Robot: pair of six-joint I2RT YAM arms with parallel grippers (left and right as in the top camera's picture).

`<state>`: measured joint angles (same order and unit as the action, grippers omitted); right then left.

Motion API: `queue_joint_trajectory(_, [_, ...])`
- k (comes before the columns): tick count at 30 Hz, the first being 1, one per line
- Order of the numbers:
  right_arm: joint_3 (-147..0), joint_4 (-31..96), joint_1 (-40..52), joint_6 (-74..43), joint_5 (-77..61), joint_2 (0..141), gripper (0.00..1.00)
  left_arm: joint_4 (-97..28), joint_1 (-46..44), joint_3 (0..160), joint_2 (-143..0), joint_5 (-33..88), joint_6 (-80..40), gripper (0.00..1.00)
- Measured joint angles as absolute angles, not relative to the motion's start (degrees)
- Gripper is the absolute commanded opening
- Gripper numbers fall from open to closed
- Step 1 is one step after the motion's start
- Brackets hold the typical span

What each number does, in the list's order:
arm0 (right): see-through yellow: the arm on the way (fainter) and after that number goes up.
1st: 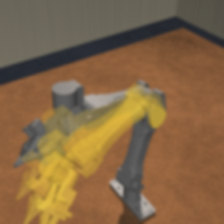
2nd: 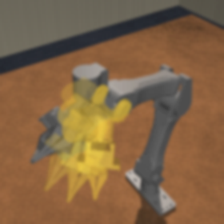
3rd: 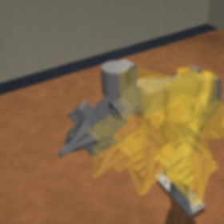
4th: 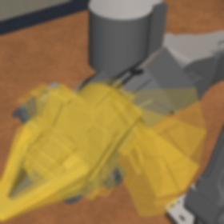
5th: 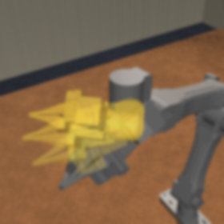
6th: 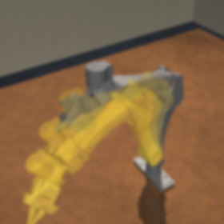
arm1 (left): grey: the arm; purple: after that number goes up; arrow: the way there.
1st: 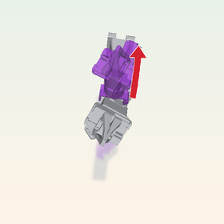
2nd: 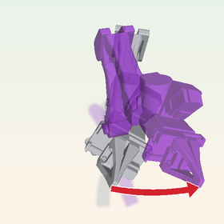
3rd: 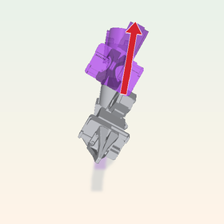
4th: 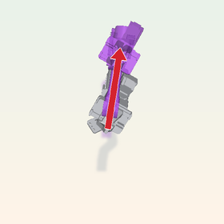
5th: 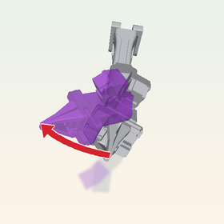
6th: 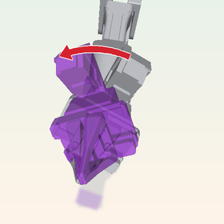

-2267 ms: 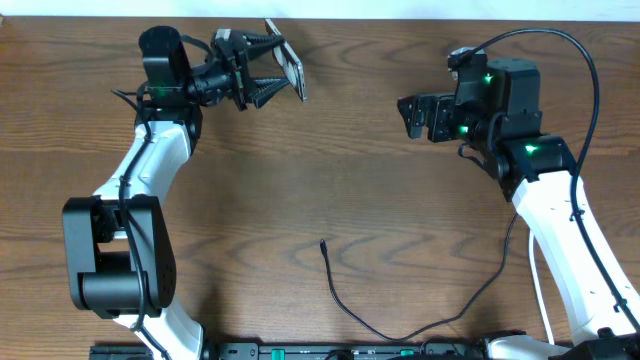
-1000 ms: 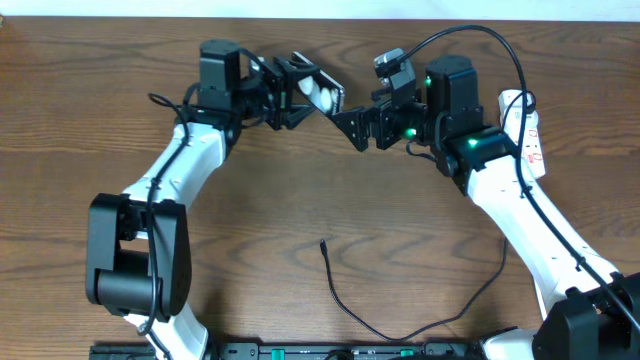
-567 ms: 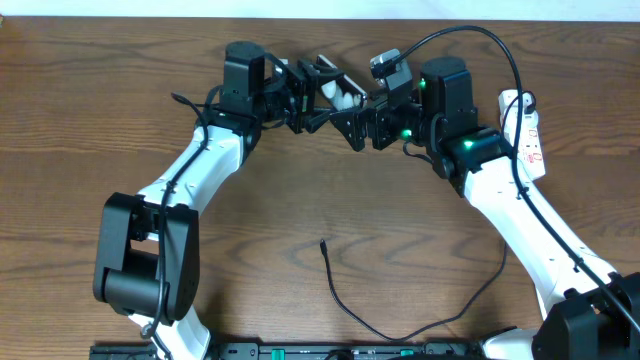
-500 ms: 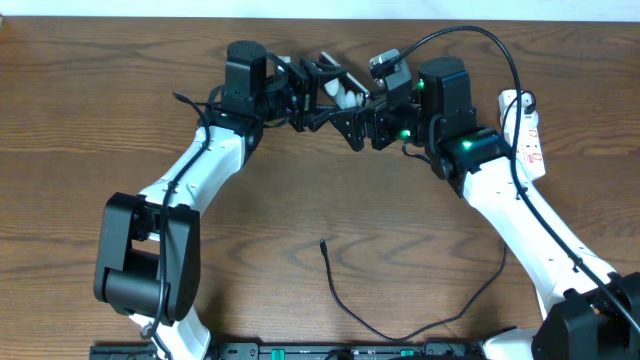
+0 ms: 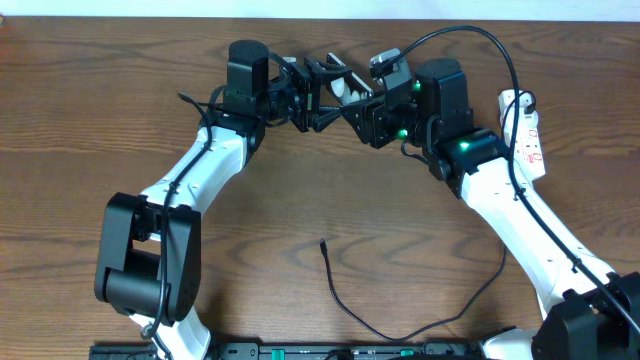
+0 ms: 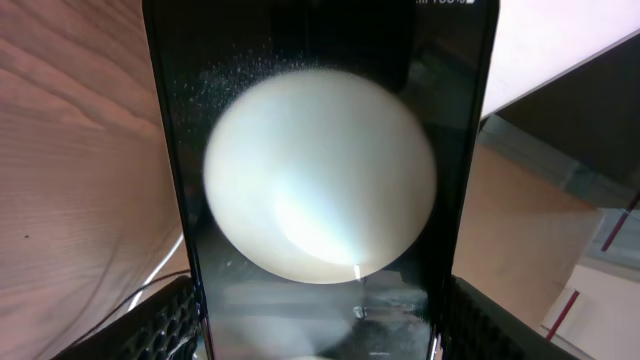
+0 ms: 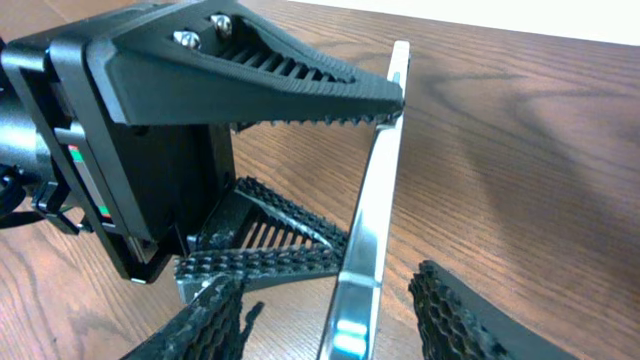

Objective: Plug charger to phone and switch on socket

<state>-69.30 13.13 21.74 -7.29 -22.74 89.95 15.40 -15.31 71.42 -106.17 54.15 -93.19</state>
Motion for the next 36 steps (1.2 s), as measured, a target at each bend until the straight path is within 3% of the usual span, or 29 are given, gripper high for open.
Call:
queue_joint_trajectory(5, [-69.3, 13.1, 21.8, -7.2, -22.0, 90.0, 0.48, 15.9, -16.2, 71.4, -106.2, 55.2, -94.1, 0.08])
queue_joint_trajectory(8, [-69.3, 13.1, 21.8, -7.1, -22.0, 90.0, 0.43, 18.2, -17.0, 71.4, -106.2, 55.7, -94.6, 0.07])
queue_joint_trajectory(10, [-69.3, 13.1, 21.8, -7.1, -21.6, 90.0, 0.37, 19.2, -17.2, 71.4, -106.2, 55.9, -94.8, 0.08])
queue_joint_trajectory(17, [-69.3, 13.2, 21.6, -7.3, -19.0, 90.0, 0.02, 19.5, -16.9, 71.4, -106.2, 56.7, -94.8, 0.07])
queue_joint_trajectory(21, [-69.3, 13.4, 21.1, -8.5, -17.9, 90.0, 0.01, 19.8, -16.8, 71.4, -106.2, 56.9, -94.7, 0.07])
queue_joint_trajectory(22, [-69.3, 13.4, 21.1, -8.5, -18.0, 90.0, 0.01, 19.7, -16.8, 71.4, -106.2, 56.9, -94.7, 0.17])
queue_joint_trajectory(24, [-69.3, 13.4, 21.1, -8.5, -17.9, 90.0, 0.01, 19.7, -16.8, 71.4, -106.2, 56.9, -94.7, 0.53])
queue_joint_trajectory(25, [-69.3, 13.4, 21.1, -8.5, -17.9, 90.0, 0.01, 19.7, -16.8, 71.4, -106.2, 56.9, -94.7, 0.78])
queue_joint_trajectory(26, [-69.3, 13.4, 21.1, -8.5, -17.9, 90.0, 0.01, 19.7, -16.8, 71.4, -106.2, 56.9, -94.6, 0.88])
queue_joint_trajectory(36, [-69.3, 11.3, 20.8, -10.9, -19.8, 90.1, 0.01, 20.9, -14.5, 71.4, -106.2, 60.3, -95.2, 0.89])
